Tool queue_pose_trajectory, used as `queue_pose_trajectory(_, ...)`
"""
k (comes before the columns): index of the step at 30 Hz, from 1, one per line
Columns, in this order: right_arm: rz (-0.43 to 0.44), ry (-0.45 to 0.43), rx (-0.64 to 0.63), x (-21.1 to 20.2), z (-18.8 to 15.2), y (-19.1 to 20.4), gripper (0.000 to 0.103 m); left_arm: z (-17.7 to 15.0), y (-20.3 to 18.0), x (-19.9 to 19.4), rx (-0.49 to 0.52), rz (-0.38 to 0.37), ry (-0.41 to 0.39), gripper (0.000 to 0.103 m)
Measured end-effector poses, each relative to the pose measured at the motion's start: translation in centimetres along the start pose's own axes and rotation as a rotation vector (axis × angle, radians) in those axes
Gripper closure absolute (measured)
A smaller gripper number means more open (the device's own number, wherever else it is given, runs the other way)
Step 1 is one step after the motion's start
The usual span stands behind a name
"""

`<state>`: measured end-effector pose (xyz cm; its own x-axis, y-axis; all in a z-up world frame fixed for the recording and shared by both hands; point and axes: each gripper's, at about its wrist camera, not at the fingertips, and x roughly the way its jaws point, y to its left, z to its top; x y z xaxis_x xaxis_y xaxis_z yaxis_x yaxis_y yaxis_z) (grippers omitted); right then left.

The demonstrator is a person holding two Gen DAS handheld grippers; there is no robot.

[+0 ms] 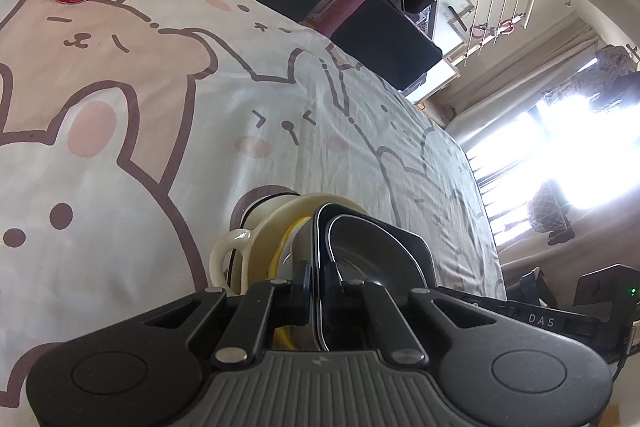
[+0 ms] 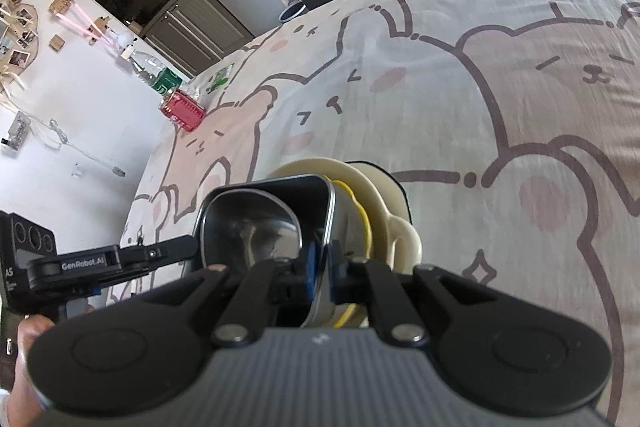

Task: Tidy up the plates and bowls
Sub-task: 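Carry the steel tray with both grippers over the cream plate stack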

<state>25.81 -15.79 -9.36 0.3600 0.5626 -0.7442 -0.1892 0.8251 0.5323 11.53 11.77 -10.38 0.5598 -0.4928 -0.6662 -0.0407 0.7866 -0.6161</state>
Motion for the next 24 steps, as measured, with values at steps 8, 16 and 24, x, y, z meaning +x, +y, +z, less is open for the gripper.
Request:
queue_pose_trajectory(8, -0.012, 0.006, -0.002, 0.4, 0.1, 0.2, 0.09, 0.0, -0.1, 0.0, -0.001, 0.001, 0.001, 0.097)
queue_pose_trajectory(16, -0.03, 0.01, 0.003, 0.7, 0.2, 0.1, 0.09, 0.0, -0.1, 0.6, 0.002, 0.01, 0.013, 0.097)
queue_pose_trajectory(24, -0.043, 0.015, 0.005, 1.1, 0.2, 0.1, 0.088, 0.0, -0.1, 0.7, 0.004, 0.011, 0.017, 0.097)
